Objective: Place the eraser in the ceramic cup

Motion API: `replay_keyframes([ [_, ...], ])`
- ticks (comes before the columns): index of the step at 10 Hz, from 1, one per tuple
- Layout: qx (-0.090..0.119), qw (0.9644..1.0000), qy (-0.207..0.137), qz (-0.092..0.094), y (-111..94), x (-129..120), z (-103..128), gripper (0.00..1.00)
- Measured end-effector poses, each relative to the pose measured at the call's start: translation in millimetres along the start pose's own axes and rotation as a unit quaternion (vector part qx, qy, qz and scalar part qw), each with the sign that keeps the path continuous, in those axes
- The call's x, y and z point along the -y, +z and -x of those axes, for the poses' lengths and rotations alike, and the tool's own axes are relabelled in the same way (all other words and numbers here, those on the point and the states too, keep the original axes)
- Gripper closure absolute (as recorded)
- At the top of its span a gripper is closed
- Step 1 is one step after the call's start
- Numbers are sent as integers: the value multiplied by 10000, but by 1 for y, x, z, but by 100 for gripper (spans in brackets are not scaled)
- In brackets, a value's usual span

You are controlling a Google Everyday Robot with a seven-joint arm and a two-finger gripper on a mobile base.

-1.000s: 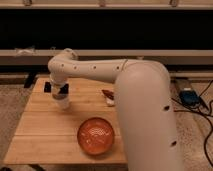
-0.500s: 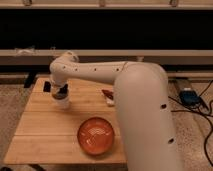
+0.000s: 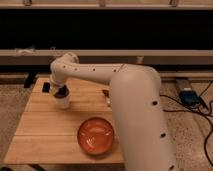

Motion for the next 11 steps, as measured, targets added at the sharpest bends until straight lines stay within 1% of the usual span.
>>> replay_keyframes([
  [1,-21,10000,46,-28,1,-1,1,25],
  [2,-44,9999,84,-54,2,-1,1,20],
  [5,-81,9999,125,-86,1,1,1,20],
  [7,-101,9998,130,-68,-2,3,0,20],
  [11,-128,9996,230,49,-15,8,9,20],
])
